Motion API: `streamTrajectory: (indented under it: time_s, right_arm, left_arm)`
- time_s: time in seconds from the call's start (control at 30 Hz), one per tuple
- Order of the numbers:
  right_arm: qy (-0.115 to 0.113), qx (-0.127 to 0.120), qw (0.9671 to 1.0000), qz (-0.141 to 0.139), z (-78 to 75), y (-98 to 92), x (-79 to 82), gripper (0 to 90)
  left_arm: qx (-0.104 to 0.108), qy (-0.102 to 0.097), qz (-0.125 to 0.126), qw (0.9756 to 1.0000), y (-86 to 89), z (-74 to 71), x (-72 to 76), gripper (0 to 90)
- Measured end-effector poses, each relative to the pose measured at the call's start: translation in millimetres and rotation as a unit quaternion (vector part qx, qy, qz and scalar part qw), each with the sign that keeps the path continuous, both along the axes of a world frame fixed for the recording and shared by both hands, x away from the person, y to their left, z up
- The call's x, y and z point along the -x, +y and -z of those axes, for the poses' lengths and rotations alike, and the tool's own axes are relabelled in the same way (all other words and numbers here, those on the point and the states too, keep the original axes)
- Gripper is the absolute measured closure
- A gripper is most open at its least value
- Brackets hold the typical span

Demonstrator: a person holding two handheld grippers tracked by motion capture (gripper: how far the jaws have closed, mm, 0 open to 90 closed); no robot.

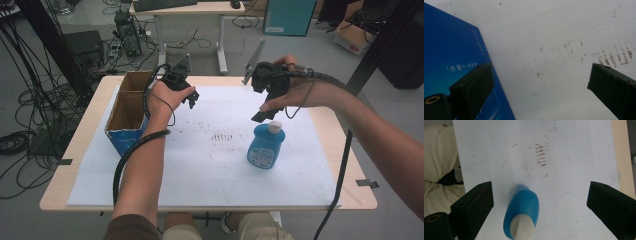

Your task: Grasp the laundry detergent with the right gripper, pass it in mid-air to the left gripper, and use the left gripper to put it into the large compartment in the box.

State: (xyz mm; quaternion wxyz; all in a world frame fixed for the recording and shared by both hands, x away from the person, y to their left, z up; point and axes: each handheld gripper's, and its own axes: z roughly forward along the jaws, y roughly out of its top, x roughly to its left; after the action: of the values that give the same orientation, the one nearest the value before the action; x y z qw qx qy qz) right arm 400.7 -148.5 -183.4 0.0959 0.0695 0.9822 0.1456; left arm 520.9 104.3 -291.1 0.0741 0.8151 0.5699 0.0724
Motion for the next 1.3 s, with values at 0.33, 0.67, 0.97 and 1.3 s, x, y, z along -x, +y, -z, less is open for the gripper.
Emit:
streamTrajectory:
  time_s: [0.33,0.67,0.97,1.3]
  right_arm:
    - [-0.004,-0.008,0.9994,0.034,5.7,-42.2,7.4,7.1]
    - [0.0,-0.024,0.998,0.059,24.9,-78.9,13.5,6.3]
    - [0.009,-0.041,0.9958,0.082,41.3,-99.8,19.9,6.4]
    - [-0.01,-0.094,0.9905,0.1,63.0,-121.4,33.7,5.5]
  left_arm:
    - [-0.003,-0.004,0.001,1.0,-0.8,-0.8,1.4,6.5]
    - [-0.005,-0.005,0.003,1.0,-2.0,-1.5,2.0,6.5]
    - [-0.006,-0.004,0.006,1.0,-4.1,-0.5,1.7,6.4]
    - [-0.009,-0.003,0.011,0.9999,-6.2,1.1,2.4,6.3]
